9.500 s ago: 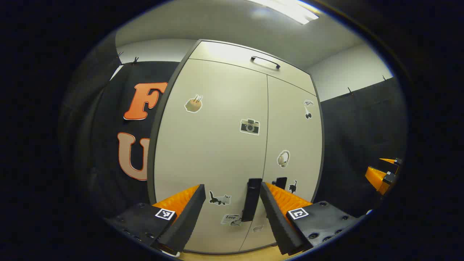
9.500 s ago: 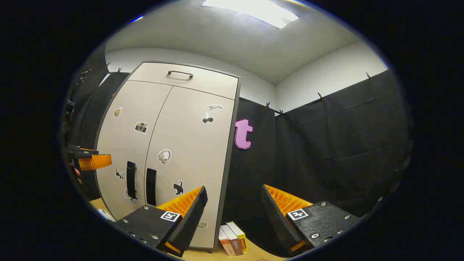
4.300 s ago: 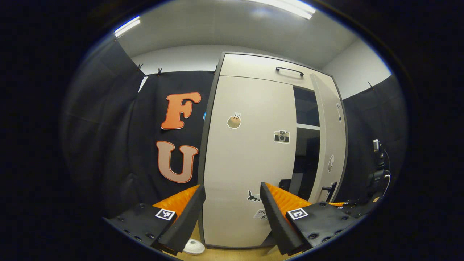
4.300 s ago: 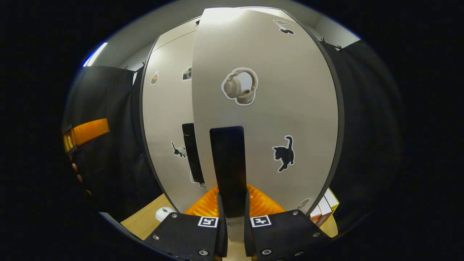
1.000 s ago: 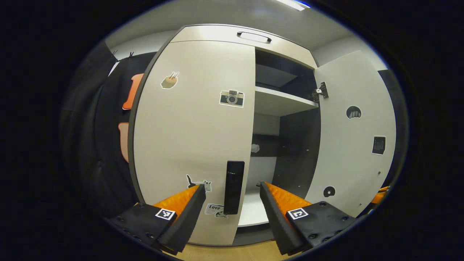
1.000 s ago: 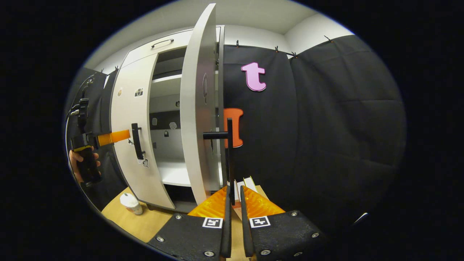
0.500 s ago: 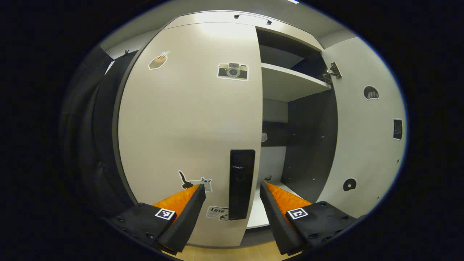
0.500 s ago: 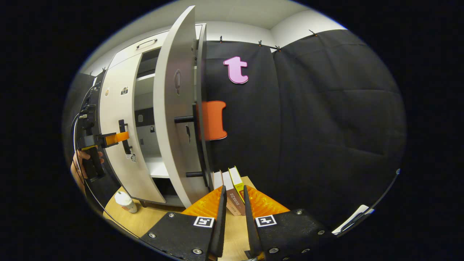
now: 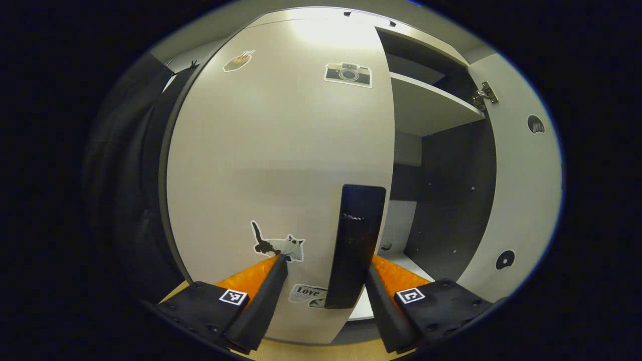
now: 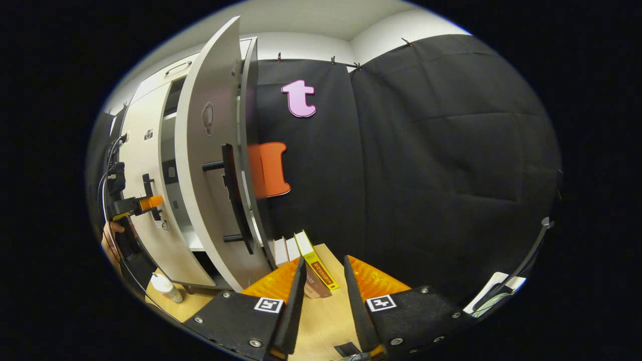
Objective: Open the right door of the double-door shoe cabinet with the right hand, and open the left door with the left hand.
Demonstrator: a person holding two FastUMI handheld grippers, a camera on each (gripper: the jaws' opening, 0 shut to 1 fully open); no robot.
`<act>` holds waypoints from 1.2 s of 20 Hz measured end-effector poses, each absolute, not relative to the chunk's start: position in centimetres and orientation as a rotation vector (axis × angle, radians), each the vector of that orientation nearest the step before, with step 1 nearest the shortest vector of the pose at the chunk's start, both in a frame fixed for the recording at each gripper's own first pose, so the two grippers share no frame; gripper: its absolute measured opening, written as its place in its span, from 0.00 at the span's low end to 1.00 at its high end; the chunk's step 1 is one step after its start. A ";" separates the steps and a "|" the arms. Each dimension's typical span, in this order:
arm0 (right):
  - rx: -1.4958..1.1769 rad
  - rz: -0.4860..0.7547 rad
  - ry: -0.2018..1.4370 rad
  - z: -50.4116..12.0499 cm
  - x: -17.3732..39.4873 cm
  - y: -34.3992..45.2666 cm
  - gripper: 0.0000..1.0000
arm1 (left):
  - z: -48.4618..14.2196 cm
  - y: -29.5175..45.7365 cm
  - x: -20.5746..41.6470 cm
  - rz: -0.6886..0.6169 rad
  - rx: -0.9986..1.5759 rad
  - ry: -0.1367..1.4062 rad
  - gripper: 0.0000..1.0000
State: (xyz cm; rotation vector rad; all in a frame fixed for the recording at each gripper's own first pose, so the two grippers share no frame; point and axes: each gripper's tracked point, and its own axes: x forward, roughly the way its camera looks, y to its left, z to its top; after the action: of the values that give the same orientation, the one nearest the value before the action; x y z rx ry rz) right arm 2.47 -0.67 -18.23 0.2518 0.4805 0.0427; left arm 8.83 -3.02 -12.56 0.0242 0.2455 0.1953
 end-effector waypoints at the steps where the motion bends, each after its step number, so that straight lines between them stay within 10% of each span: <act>1: 0.246 0.042 0.482 -18.3 2.5 -0.7 0.52 | -12.5 -3.5 8.9 0.185 0.035 0.245 0.88; 8: 0.258 0.067 0.483 -18.9 1.7 -0.2 0.66 | -11.9 -4.9 9.3 0.121 0.108 0.241 0.39; 24: 0.268 0.115 0.439 -18.4 0.5 -2.2 0.70 | -12.0 -4.7 8.7 0.143 0.055 0.297 0.27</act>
State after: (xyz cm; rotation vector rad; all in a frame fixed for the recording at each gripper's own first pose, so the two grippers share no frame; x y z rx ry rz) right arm 0.52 -2.20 -18.44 0.2684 0.4388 0.1148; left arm 8.67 -4.71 -12.01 0.0546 0.2974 0.1431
